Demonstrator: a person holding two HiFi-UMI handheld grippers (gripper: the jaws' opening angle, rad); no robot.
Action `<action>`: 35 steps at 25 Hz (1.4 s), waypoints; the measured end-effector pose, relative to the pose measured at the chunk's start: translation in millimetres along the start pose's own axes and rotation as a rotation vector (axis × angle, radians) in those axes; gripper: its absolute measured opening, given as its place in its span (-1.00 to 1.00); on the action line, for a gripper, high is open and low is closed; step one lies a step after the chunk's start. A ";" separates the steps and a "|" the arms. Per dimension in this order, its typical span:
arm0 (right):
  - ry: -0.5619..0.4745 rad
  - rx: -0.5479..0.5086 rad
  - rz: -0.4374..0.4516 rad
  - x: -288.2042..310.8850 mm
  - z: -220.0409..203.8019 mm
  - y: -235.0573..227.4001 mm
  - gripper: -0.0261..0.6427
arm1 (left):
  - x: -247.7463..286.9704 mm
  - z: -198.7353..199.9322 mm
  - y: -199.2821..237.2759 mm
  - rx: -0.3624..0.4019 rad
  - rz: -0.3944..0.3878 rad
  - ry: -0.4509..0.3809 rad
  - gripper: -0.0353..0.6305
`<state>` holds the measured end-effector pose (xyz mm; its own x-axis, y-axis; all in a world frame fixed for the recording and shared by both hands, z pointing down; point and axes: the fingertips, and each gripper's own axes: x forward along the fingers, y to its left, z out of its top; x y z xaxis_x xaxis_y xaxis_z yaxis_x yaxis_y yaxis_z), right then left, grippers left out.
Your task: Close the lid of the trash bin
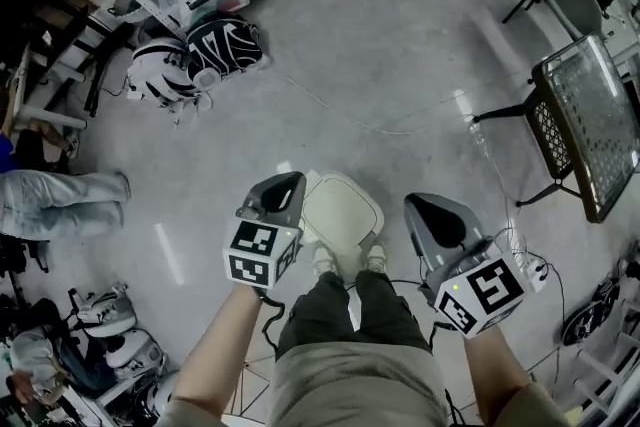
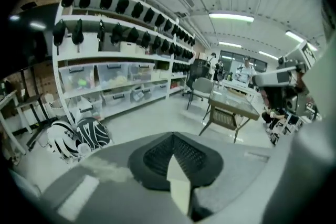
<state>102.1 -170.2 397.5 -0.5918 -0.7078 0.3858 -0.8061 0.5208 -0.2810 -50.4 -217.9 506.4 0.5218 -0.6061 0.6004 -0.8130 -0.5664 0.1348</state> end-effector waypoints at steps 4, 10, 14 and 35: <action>-0.118 -0.092 -0.002 -33.9 76.3 38.3 -0.91 | -69.7 77.6 1.3 0.035 0.032 -0.156 -0.88; -0.278 -0.169 0.009 -78.5 155.2 93.2 -0.91 | -171.1 154.6 -8.7 0.157 0.102 -0.340 -0.88; -0.336 -0.237 0.020 -101.4 184.8 123.6 -0.91 | -227.5 185.6 -23.2 0.219 0.134 -0.448 -0.88; -0.347 -0.311 0.047 -119.5 197.4 178.9 -0.91 | -324.8 201.6 -43.6 0.390 0.228 -0.569 -0.88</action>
<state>28.2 -86.7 127.7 -0.6359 -0.7703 0.0477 -0.7710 0.6368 0.0058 -132.3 -109.0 146.6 0.4898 -0.8696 0.0622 -0.8220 -0.4844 -0.2995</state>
